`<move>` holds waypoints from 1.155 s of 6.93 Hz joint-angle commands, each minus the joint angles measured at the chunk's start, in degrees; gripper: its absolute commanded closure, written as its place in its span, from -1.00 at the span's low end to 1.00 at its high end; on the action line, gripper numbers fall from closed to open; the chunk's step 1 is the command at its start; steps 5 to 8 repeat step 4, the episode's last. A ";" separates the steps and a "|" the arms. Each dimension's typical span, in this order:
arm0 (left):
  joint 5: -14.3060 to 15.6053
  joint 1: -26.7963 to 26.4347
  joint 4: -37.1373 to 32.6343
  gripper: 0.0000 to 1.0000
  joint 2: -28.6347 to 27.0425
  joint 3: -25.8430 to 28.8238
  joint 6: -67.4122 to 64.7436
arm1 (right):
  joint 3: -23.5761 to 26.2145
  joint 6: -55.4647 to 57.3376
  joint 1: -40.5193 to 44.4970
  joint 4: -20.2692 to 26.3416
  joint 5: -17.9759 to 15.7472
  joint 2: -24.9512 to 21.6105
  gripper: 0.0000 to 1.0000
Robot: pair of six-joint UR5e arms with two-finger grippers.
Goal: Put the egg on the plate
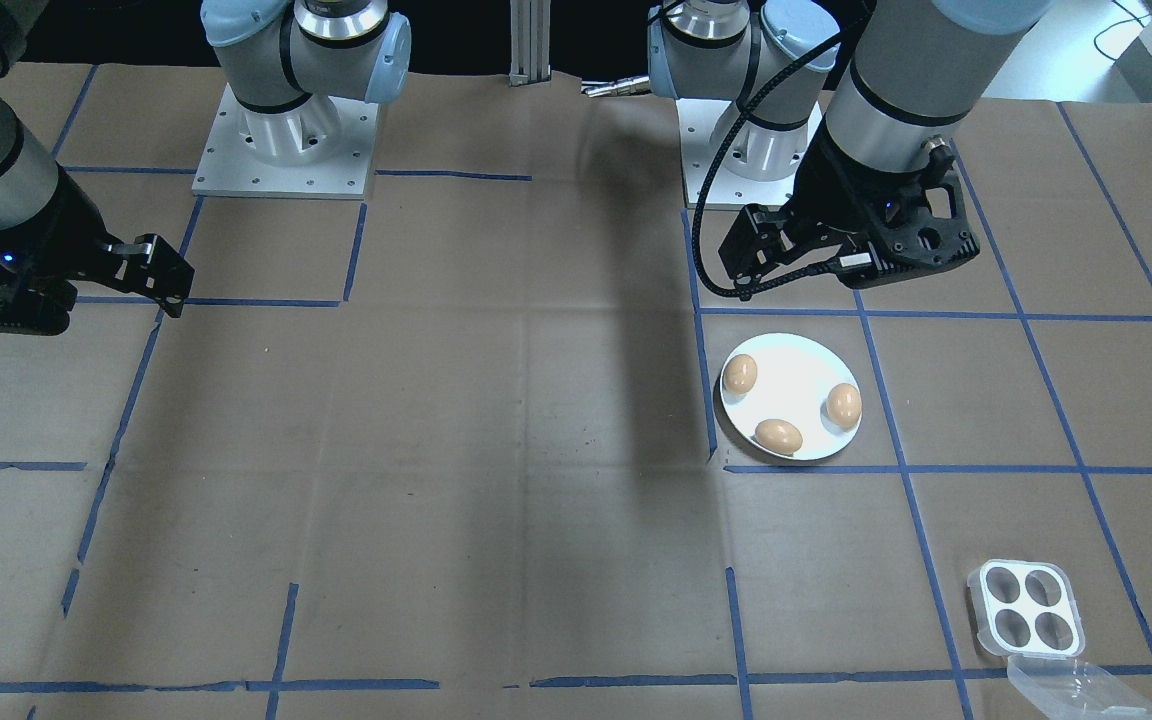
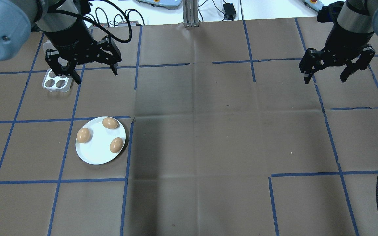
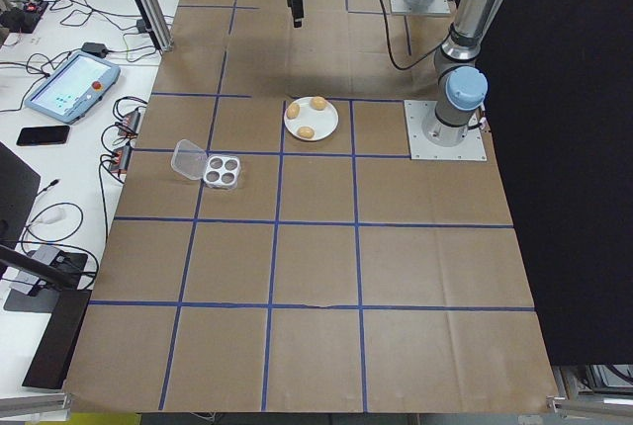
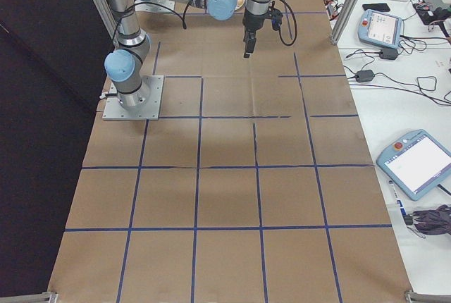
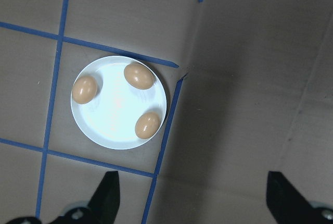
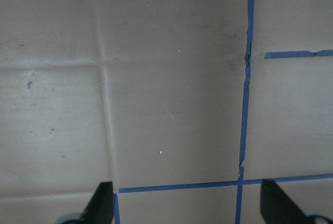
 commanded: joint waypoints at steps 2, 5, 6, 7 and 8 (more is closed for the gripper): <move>-0.01 -0.10 0.10 -0.99 -0.32 0.29 0.08 | 0.00 0.00 0.00 -0.09 0.00 0.00 -1.00; 0.08 -0.10 0.10 -0.99 -0.32 0.29 0.08 | 0.00 0.00 0.00 -0.09 0.00 0.00 -1.00; 0.08 -0.10 0.10 -0.99 -0.32 0.29 0.08 | 0.00 0.00 0.00 -0.09 0.00 0.00 -1.00; 0.08 -0.10 0.10 -0.99 -0.32 0.29 0.08 | 0.00 0.00 0.00 -0.09 0.00 0.00 -1.00; 0.08 -0.10 0.10 -0.99 -0.32 0.29 0.08 | 0.00 0.00 0.00 -0.09 0.00 0.00 -1.00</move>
